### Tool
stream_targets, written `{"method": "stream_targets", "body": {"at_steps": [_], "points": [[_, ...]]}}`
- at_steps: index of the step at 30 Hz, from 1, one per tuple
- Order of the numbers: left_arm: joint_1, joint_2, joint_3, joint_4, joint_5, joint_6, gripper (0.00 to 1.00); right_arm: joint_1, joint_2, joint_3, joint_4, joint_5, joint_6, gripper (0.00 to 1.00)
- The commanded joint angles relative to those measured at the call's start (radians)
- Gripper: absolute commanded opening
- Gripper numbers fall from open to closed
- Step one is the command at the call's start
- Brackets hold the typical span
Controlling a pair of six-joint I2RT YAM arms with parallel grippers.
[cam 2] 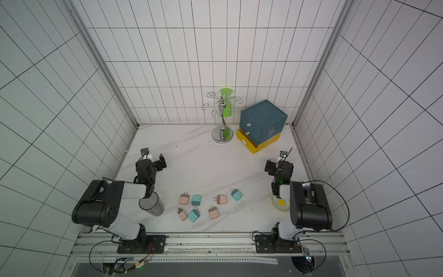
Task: Place the plugs into the drawer by color
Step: Move the storage box to the center of the board.
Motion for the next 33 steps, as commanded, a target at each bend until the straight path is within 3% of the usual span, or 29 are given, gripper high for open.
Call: {"method": "stream_targets", "body": {"at_steps": [1,28,31,33], "points": [[0.005,-0.016,0.012,0.009,0.008,-0.003,0.99,-0.009,-0.002,0.032,0.008,-0.010,-0.004,0.99],[0.008,-0.059,-0.016,0.060,0.018,0.017,0.99,-0.008,-0.014,0.031,0.013,0.013,0.006,0.99],[-0.002,-0.180,0.003,-0.078,0.066,0.052,0.99,-0.010,-0.100,0.085,-0.166,0.093,0.039,0.99],[-0.029,-0.275,0.059,-0.248,0.028,0.025,0.98,-0.009,-0.143,0.125,-0.261,0.072,0.026,0.99]]}}
